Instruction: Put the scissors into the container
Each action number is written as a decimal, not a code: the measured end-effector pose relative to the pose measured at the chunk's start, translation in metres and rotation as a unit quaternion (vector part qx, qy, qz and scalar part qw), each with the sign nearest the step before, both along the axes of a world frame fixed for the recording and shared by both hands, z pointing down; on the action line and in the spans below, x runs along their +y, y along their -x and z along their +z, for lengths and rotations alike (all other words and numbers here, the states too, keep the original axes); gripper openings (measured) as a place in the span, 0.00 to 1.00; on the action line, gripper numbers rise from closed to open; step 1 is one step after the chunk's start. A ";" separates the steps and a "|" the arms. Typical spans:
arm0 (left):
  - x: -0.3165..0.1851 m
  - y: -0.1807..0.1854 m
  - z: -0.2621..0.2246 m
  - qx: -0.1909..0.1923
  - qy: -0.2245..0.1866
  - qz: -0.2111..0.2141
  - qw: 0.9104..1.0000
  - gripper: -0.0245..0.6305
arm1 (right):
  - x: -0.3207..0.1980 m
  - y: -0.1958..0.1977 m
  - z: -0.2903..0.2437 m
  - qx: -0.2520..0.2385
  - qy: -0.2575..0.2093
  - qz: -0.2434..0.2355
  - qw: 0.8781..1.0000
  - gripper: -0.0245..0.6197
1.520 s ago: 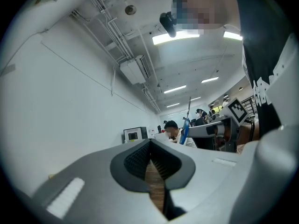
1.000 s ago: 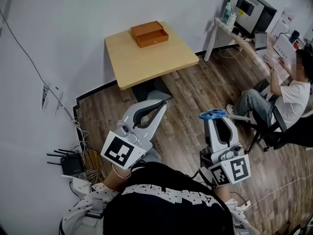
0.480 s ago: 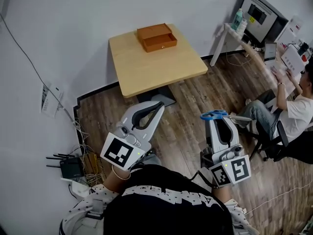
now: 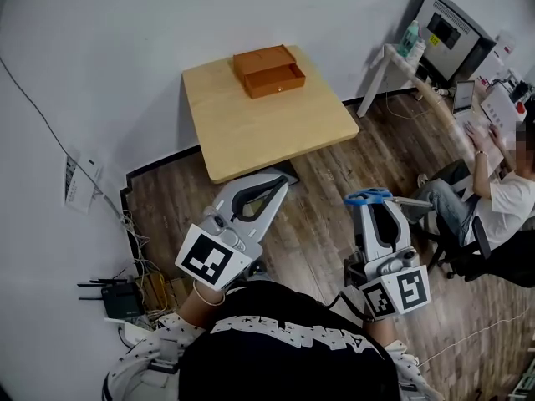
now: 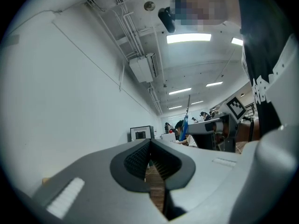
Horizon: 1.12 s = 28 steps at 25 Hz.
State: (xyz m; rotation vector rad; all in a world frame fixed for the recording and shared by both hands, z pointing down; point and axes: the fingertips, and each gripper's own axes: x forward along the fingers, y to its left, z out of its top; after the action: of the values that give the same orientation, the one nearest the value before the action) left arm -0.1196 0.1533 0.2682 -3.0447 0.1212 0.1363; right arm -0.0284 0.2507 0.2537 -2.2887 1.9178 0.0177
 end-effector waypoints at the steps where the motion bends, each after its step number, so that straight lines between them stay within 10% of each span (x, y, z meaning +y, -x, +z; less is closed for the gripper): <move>1: -0.004 -0.002 0.000 0.000 -0.003 0.005 1.000 0.04 | -0.006 -0.001 -0.001 0.001 0.001 0.001 1.000 0.19; 28: -0.117 -0.031 0.022 -0.023 0.000 -0.030 0.999 0.04 | -0.122 -0.050 0.009 0.005 0.015 -0.023 1.000 0.19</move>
State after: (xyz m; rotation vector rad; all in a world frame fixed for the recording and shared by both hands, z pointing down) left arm -0.0888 0.0365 0.2899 -3.0370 0.2087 0.0605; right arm 0.0215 0.1288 0.2624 -2.2658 1.9893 -0.0064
